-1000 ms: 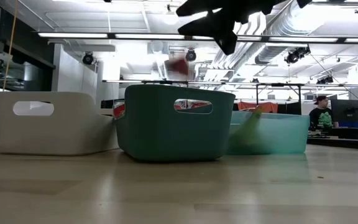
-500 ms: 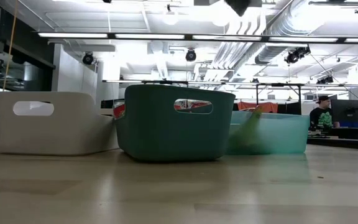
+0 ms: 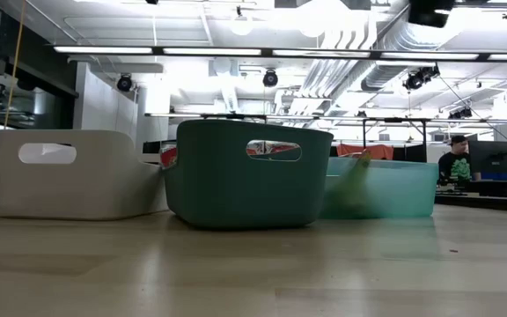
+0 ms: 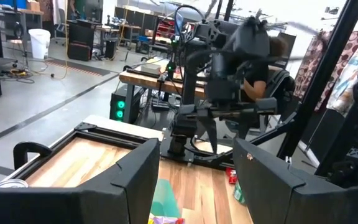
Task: Sort candy
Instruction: Adjust the green soda can
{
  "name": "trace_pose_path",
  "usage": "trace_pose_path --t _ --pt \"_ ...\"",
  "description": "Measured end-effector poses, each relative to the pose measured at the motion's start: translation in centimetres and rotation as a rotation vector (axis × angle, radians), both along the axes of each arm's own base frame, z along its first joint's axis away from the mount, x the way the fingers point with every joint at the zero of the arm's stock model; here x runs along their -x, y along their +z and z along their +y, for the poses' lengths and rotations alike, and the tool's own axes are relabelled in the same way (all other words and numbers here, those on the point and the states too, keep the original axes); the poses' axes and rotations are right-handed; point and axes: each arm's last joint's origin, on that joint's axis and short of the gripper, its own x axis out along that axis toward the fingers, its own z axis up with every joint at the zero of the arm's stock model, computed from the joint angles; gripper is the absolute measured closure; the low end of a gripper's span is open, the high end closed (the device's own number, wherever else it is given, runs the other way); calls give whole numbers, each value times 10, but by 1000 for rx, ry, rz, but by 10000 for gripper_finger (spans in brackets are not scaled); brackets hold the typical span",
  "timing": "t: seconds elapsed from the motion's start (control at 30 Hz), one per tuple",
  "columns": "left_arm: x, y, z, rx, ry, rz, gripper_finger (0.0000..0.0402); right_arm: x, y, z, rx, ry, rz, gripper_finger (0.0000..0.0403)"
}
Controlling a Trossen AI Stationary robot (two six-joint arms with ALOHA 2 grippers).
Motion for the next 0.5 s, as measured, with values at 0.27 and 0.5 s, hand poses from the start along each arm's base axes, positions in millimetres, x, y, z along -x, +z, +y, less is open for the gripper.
trace_pose_path --t 0.27,0.5 --pt "0 0 0 -9 15 2 211 53 -9 32 -78 53 366 199" --pt "0 -1 1 -10 48 7 211 90 -20 75 -91 230 538 208"
